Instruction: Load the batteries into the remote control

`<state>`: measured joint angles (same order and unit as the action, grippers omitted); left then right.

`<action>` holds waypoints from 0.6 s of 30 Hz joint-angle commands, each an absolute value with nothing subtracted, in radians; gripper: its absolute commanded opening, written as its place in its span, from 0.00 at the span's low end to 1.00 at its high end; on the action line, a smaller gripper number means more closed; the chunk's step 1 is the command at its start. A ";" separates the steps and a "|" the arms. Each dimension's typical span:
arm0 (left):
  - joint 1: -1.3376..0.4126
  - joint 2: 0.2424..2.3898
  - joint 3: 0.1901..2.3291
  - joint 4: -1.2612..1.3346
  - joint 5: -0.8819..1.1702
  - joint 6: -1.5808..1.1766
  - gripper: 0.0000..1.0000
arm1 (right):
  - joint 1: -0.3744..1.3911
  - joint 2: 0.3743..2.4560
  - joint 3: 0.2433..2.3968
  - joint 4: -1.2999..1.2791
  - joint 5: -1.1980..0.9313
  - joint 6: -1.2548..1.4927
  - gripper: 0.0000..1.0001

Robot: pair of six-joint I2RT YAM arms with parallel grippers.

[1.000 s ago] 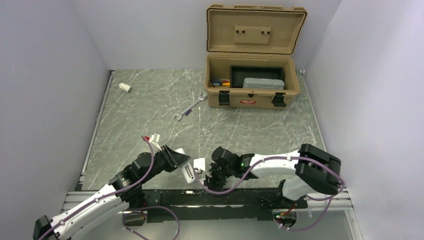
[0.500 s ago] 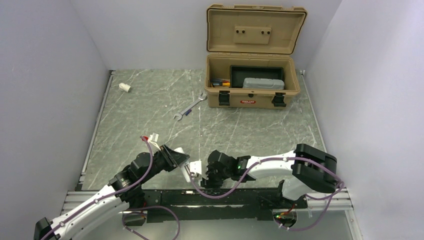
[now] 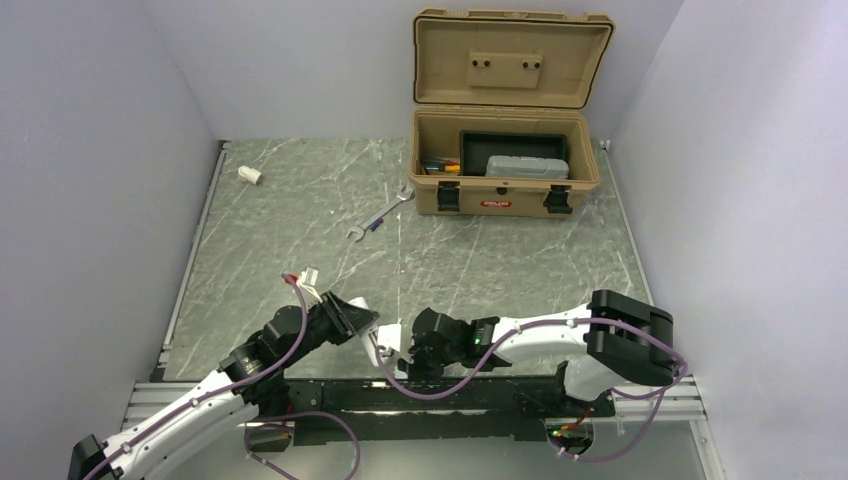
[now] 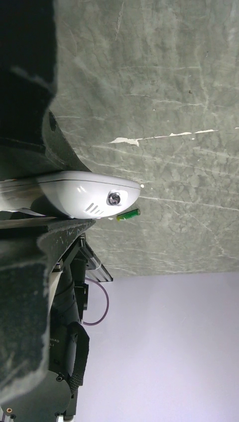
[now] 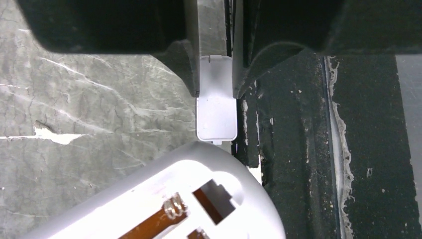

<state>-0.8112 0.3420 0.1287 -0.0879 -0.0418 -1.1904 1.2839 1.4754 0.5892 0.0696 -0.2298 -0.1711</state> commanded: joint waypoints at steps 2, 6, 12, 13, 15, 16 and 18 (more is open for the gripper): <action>-0.804 0.336 0.135 -0.040 -0.025 -1.204 0.00 | 1.308 1.516 0.619 0.003 -0.202 -0.116 0.08; -0.804 0.329 0.138 -0.051 -0.027 -1.203 0.00 | 1.313 1.535 0.633 0.003 -0.187 -0.108 0.00; -0.802 0.311 0.138 -0.072 -0.031 -1.201 0.00 | 1.317 1.458 0.599 0.035 -0.149 -0.086 0.00; -0.800 0.311 0.139 -0.073 -0.031 -1.201 0.00 | 1.317 1.437 0.592 0.042 -0.146 -0.082 0.00; -0.800 0.314 0.139 -0.070 -0.029 -1.200 0.00 | 1.317 1.388 0.582 0.050 -0.135 -0.075 0.00; -0.799 0.318 0.140 -0.066 -0.028 -1.200 0.00 | 1.316 1.372 0.580 0.053 -0.134 -0.073 0.00; -0.799 0.330 0.141 -0.058 -0.024 -1.200 0.00 | 1.317 1.341 0.575 0.058 -0.128 -0.066 0.00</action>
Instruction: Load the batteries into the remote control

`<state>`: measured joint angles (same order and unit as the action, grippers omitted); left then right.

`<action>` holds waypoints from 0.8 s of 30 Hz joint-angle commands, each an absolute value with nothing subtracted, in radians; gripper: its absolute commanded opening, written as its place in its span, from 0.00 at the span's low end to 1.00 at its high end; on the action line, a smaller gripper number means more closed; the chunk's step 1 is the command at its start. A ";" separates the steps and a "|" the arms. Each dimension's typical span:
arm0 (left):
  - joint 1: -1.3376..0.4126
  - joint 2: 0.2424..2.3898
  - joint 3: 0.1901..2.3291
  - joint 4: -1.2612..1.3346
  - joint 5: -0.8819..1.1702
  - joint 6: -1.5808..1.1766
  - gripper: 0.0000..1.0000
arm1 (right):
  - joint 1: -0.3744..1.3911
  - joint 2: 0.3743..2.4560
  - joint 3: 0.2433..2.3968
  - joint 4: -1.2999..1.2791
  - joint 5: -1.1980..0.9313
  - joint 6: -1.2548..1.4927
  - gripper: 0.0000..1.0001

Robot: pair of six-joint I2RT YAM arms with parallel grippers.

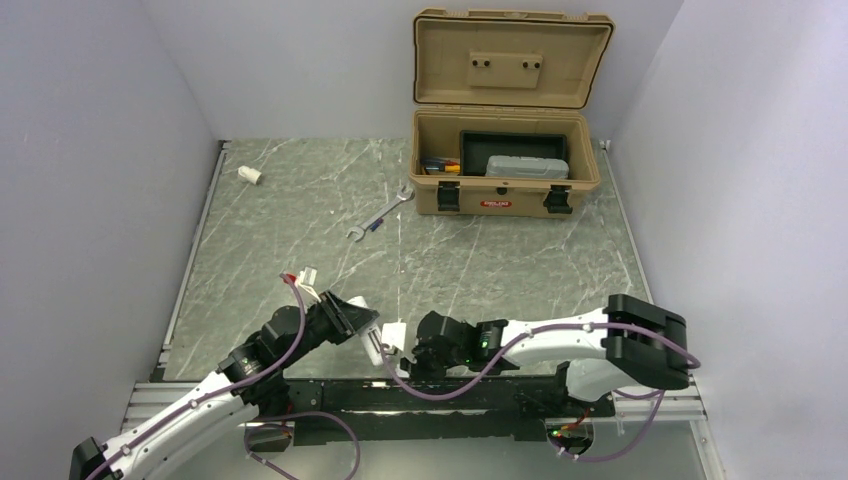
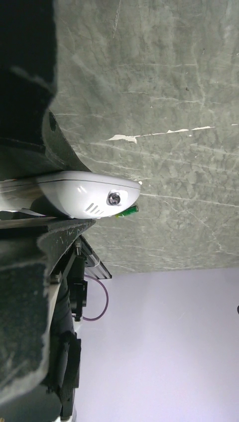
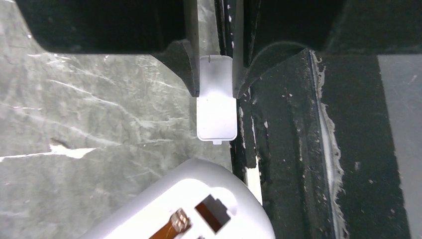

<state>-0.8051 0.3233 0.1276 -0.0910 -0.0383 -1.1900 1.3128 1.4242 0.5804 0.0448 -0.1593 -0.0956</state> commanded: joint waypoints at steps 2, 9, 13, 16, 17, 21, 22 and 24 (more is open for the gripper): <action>-0.798 0.342 0.144 -0.047 -0.019 -1.197 0.00 | 1.318 1.320 0.568 0.059 -0.114 -0.060 0.00; -0.796 0.364 0.150 -0.035 -0.014 -1.193 0.00 | 1.315 1.308 0.574 0.031 0.027 0.060 0.00; -0.793 0.361 0.149 -0.041 -0.015 -1.193 0.00 | 1.309 1.341 0.605 -0.028 0.070 0.127 0.00; -0.795 0.356 0.145 -0.041 -0.014 -1.197 0.00 | 1.305 1.364 0.618 -0.052 0.056 0.158 0.00; -0.794 0.354 0.142 -0.041 -0.014 -1.199 0.00 | 1.304 1.369 0.620 -0.051 0.052 0.166 0.00; -0.793 0.347 0.141 -0.049 -0.016 -1.201 0.00 | 1.298 1.378 0.629 -0.063 0.080 0.217 0.00; -0.794 0.346 0.141 -0.050 -0.017 -1.201 0.00 | 1.298 1.379 0.636 -0.071 0.098 0.235 0.00; -0.795 0.347 0.143 -0.052 -0.016 -1.201 0.00 | 1.298 1.375 0.649 -0.093 0.144 0.277 0.00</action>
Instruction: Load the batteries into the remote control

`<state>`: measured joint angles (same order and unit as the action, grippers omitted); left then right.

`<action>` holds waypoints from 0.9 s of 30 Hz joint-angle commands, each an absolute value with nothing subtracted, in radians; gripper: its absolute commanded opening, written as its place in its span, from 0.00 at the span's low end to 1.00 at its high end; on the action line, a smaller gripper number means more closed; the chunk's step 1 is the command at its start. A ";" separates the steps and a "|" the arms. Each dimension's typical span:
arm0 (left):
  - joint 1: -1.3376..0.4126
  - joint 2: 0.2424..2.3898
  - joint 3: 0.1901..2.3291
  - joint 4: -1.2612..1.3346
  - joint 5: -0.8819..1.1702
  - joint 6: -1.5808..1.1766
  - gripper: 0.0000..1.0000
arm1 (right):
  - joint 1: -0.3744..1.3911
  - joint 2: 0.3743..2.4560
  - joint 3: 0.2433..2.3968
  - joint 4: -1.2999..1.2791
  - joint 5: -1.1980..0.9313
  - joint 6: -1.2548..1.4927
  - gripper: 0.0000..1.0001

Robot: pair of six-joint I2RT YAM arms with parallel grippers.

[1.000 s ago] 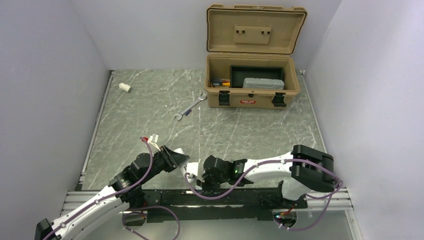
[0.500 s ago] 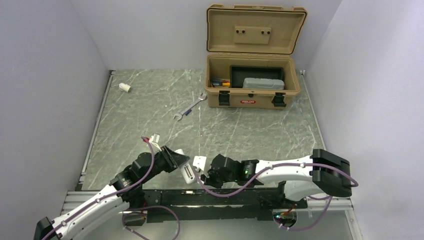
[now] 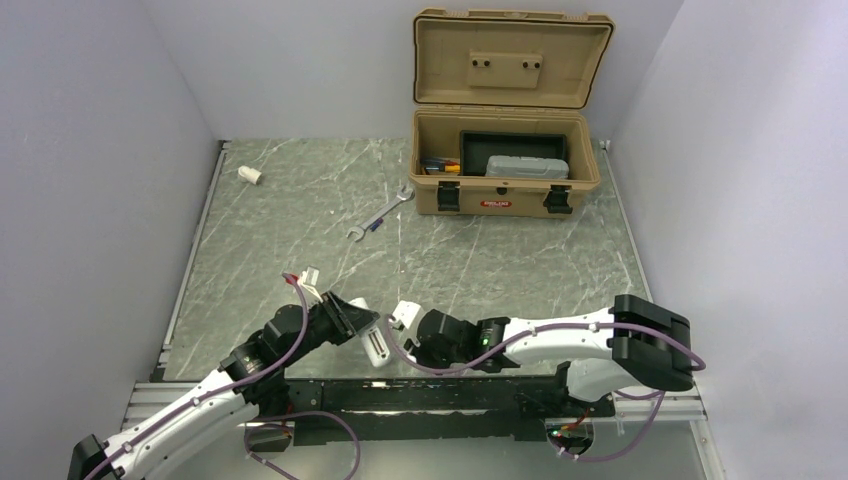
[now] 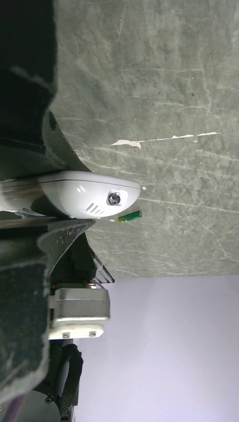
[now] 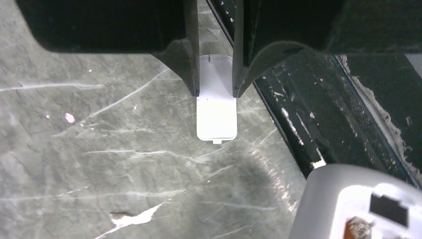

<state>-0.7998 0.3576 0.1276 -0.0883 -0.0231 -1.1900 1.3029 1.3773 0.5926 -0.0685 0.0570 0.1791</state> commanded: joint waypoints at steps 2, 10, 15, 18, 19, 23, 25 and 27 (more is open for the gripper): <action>-0.794 0.349 0.144 -0.049 -0.015 -1.201 0.00 | 1.298 1.370 0.663 -0.119 0.183 0.325 0.00; -0.794 0.368 0.140 -0.021 -0.009 -1.207 0.00 | 1.296 1.380 0.705 -0.188 0.211 0.421 0.00; -0.794 0.365 0.136 -0.019 -0.009 -1.208 0.00 | 1.294 1.395 0.731 -0.237 0.221 0.485 0.00; -0.793 0.361 0.134 -0.018 -0.009 -1.211 0.00 | 1.294 1.407 0.735 -0.262 0.243 0.505 0.00; -0.793 0.362 0.134 -0.017 -0.009 -1.212 0.00 | 1.293 1.409 0.733 -0.261 0.235 0.504 0.00; -0.794 0.362 0.138 -0.027 -0.009 -1.210 0.00 | 1.309 1.411 0.710 -0.215 0.139 0.476 0.00; -0.793 0.357 0.134 -0.026 -0.009 -1.211 0.00 | 1.332 1.417 0.699 -0.199 0.124 0.484 0.00; -0.793 0.354 0.129 -0.020 -0.009 -1.214 0.00 | 1.349 1.429 0.692 -0.189 0.116 0.494 0.00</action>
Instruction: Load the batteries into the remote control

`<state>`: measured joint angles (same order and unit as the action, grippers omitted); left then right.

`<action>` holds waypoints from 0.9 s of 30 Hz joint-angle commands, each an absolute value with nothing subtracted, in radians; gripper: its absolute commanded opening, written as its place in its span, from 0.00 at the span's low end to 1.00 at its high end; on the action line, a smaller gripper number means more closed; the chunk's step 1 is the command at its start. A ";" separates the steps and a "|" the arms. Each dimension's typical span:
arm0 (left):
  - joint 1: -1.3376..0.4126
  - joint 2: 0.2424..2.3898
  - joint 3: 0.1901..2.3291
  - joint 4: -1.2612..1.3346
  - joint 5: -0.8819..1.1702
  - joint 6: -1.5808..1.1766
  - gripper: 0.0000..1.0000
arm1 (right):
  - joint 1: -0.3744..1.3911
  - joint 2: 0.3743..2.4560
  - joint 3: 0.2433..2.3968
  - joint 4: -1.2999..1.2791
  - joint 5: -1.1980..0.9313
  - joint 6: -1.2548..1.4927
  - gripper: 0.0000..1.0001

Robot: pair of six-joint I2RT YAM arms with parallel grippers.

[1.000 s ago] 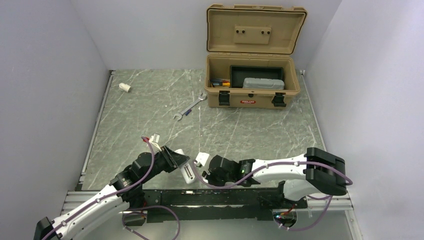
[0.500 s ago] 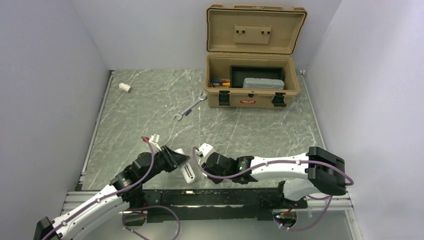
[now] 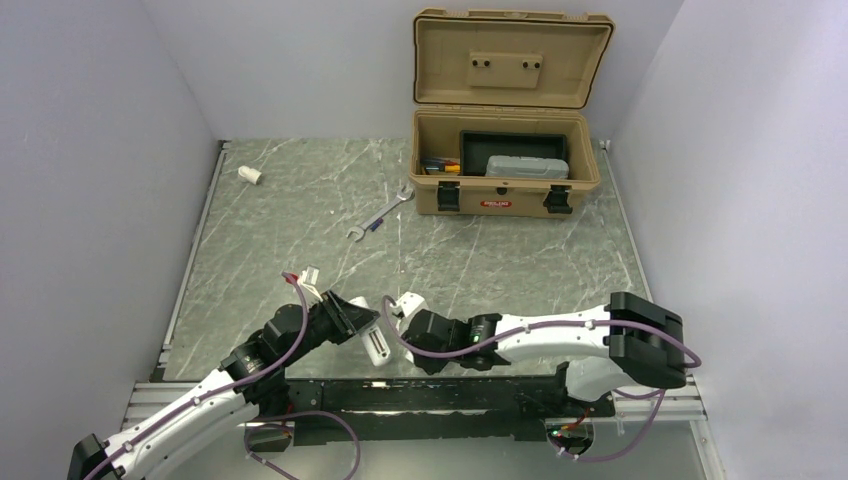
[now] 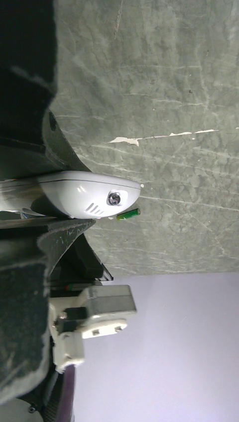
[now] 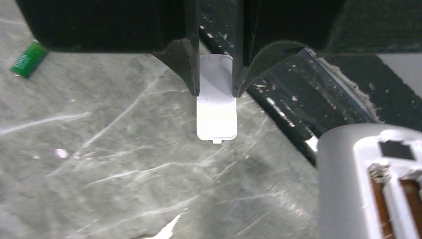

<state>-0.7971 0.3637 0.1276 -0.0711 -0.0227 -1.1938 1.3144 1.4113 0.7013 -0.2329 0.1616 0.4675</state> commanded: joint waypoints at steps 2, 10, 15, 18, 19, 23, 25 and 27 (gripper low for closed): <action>-0.793 0.356 0.127 -0.016 -0.009 -1.217 0.00 | 1.362 1.442 0.690 -0.184 0.106 0.498 0.00; -0.792 0.363 0.130 -0.014 -0.009 -1.215 0.00 | 1.417 1.489 0.683 -0.157 0.104 0.493 0.42; -0.794 0.364 0.136 -0.020 -0.009 -1.211 0.00 | 1.419 1.468 0.677 -0.141 0.120 0.498 0.60; -0.793 0.361 0.136 -0.020 -0.009 -1.212 0.00 | 1.419 1.458 0.670 -0.142 0.130 0.505 0.65; -0.793 0.361 0.137 -0.020 -0.009 -1.212 0.00 | 1.419 1.454 0.666 -0.142 0.130 0.508 0.65; -0.792 0.363 0.139 -0.024 -0.009 -1.210 0.00 | 1.419 1.434 0.643 -0.118 0.114 0.528 0.60; -0.792 0.364 0.139 -0.024 -0.009 -1.209 0.00 | 1.419 1.421 0.632 -0.108 0.099 0.538 0.55; -0.793 0.365 0.138 -0.024 -0.009 -1.209 0.00 | 1.419 1.420 0.628 -0.107 0.083 0.542 0.48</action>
<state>-0.7952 0.3641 0.1272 -0.0692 -0.0223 -1.1973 1.4174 1.4460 0.6483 -0.1204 0.1040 0.5072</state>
